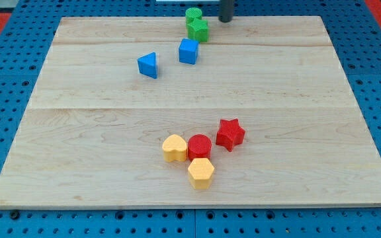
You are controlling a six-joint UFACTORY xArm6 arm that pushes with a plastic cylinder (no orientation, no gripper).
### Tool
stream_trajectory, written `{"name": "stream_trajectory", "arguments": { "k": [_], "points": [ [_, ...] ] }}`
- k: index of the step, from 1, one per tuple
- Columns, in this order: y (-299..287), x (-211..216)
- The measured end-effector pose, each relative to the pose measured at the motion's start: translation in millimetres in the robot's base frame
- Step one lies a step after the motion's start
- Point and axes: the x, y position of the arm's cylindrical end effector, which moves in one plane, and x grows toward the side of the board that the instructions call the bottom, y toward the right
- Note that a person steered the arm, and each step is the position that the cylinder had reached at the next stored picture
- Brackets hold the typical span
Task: Drag green circle towards left side of the board
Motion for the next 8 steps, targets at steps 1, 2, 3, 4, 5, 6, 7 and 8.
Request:
{"name": "stream_trajectory", "arguments": {
  "k": [1, 2, 3, 4, 5, 6, 7, 8],
  "points": [
    [-66, 1],
    [-108, 28],
    [-154, 80],
    [-241, 46],
    [-246, 0],
    [-240, 0],
    [-185, 0],
    [-70, 2]
  ]
}}
